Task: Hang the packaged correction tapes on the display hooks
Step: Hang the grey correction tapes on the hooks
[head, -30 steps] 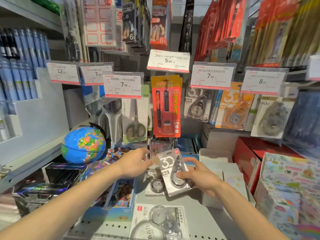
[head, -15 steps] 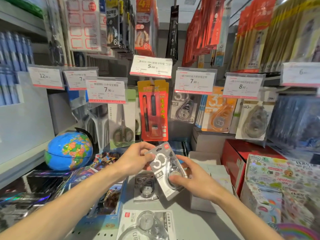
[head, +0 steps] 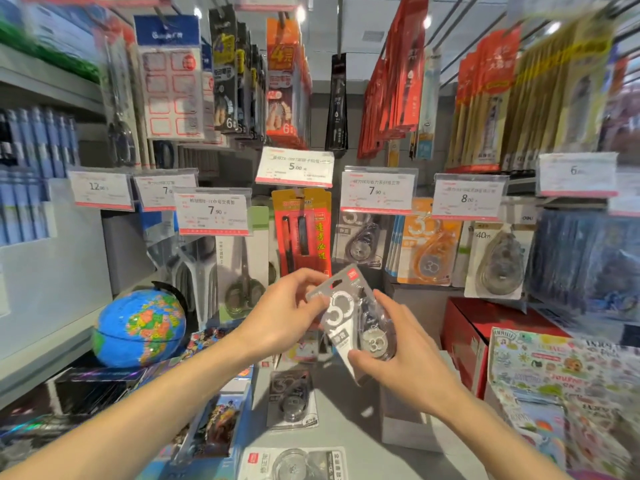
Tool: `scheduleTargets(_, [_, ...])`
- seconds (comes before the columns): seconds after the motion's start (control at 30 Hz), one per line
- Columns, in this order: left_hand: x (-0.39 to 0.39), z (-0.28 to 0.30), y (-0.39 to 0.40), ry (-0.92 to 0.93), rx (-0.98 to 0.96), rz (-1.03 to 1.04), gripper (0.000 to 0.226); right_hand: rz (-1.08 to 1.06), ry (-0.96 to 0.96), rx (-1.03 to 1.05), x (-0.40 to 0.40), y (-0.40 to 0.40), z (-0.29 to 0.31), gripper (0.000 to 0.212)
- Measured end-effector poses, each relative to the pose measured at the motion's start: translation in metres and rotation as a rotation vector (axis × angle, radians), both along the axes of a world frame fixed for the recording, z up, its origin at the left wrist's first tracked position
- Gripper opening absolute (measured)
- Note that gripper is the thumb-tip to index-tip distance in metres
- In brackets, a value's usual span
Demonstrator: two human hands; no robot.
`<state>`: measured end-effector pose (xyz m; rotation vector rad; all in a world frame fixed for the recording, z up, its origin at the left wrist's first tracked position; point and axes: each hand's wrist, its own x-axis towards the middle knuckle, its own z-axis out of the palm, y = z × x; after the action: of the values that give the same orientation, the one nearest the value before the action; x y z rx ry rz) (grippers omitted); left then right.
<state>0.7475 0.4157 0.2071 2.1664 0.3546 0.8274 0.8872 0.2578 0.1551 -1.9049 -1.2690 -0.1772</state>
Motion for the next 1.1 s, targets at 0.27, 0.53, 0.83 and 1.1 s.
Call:
scheduleTargets(0.27, [0.000, 0.049, -0.010, -0.098, 1.289, 0.271, 0.039, -0.219, -0.014, 0.159, 0.028, -0.029, 0.024, 0.096])
scheduleTargets(0.53, [0.017, 0.101, -0.017, -0.269, 1.678, 0.462, 0.023, -0.252, 0.003, 0.218, 0.034, -0.035, 0.031, 0.096])
scheduleTargets(0.83, [0.027, 0.118, -0.012, -0.097, 1.630, 0.547, 0.029, -0.268, -0.005, 0.222, 0.030, -0.033, 0.029, 0.097])
scheduleTargets(1.1, [0.016, 0.123, -0.010, -0.134, 1.592, 0.456, 0.022, -0.246, -0.029, 0.250, 0.023, -0.025, 0.034, 0.097])
